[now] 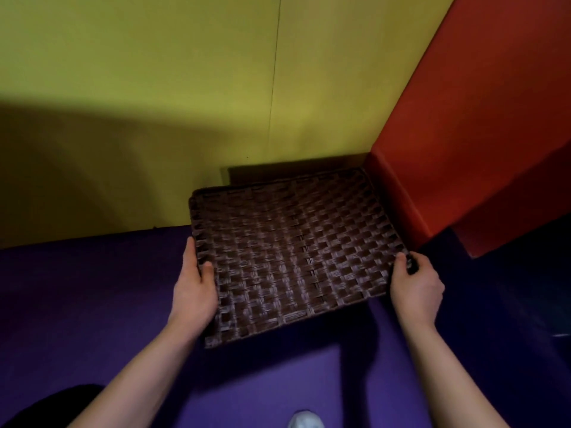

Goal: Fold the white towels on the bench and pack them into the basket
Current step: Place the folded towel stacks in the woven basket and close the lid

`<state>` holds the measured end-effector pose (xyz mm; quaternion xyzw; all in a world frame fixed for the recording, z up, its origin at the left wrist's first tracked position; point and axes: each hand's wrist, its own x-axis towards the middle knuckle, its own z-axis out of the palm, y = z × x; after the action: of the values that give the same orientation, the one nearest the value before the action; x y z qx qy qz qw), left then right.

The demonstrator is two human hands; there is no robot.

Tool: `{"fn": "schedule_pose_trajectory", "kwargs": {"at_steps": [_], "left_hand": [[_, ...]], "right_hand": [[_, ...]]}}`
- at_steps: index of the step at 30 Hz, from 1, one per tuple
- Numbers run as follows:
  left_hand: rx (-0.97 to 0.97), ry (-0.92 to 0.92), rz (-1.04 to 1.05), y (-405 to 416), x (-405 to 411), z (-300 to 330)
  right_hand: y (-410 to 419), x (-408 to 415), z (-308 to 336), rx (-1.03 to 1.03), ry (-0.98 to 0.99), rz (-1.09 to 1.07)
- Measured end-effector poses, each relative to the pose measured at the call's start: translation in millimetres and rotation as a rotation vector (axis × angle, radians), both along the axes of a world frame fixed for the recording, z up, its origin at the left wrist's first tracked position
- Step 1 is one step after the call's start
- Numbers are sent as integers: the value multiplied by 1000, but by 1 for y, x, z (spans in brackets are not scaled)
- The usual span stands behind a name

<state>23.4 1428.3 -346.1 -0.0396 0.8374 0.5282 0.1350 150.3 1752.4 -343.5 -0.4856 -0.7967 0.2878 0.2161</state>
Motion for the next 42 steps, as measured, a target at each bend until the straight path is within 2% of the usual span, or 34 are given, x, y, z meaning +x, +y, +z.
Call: {"fn": "schedule_pose_trajectory", "kwargs": {"at_steps": [7, 15, 26, 29, 33, 42], "left_hand": [[-18, 66, 19, 7, -16, 2], [-78, 126, -8, 11, -24, 9], [65, 222, 10, 12, -10, 13], [19, 267, -1, 19, -27, 14], [-43, 174, -39, 24, -47, 6], [-69, 190, -56, 20, -46, 4]], "right_hand": [[1, -8, 0, 27, 21, -22], [-4, -4, -9, -5, 181, -10], [1, -6, -8, -62, 303, -102], [6, -11, -5, -52, 268, -84], [6, -19, 2, -47, 170, -42], [5, -15, 3, -27, 156, -3]]}}
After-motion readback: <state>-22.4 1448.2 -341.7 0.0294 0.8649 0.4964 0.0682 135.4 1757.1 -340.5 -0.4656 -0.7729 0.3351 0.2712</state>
